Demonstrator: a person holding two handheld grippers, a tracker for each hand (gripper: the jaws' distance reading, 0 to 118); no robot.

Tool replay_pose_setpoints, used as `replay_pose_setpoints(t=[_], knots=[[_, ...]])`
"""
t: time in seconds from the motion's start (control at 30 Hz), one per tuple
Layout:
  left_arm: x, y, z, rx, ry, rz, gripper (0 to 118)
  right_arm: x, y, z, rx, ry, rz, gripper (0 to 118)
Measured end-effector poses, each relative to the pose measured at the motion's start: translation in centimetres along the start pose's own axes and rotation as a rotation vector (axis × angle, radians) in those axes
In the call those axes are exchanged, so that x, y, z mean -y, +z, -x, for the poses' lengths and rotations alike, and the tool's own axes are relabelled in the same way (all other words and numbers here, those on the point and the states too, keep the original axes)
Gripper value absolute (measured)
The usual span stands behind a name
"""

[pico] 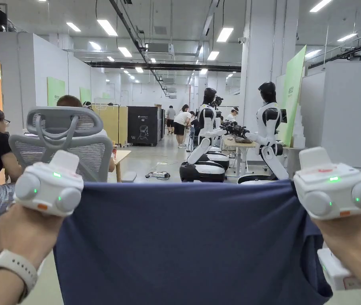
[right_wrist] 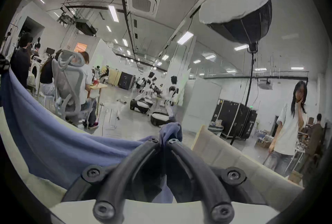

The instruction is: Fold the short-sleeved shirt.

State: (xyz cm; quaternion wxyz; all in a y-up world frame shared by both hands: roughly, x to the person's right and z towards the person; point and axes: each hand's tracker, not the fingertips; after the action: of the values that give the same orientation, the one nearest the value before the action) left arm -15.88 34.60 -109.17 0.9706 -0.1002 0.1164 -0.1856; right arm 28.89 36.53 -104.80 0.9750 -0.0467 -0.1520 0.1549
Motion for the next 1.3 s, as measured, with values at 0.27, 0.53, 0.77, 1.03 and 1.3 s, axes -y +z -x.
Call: replay_pose_setpoints(t=[0.27,0.53,0.77,1.03,1.3], knots=[[3.6,4.0,-0.2,0.039,0.004,0.046,0,2.6,3.7,-0.8,-0.018,0.046,0.049,3],[13.0,15.0,0.8,0.195,0.055,0.155,0,12.4,14.8,-1.3,-0.120,0.026,0.192,3],[29.6,24.1,-0.2,0.279,0.111,0.361,0,27.7,24.3,-0.4,-0.246,0.021,0.407,3],[39.7,26.6,-1.1,0.309,0.157,0.516,3,35.9,29.4,0.6,-0.299,-0.036,0.572,14],[31.2,31.0,-3.6,0.388,0.239,0.226,96,27.6,32.5,3.3,-0.383,-0.248,0.407,103]])
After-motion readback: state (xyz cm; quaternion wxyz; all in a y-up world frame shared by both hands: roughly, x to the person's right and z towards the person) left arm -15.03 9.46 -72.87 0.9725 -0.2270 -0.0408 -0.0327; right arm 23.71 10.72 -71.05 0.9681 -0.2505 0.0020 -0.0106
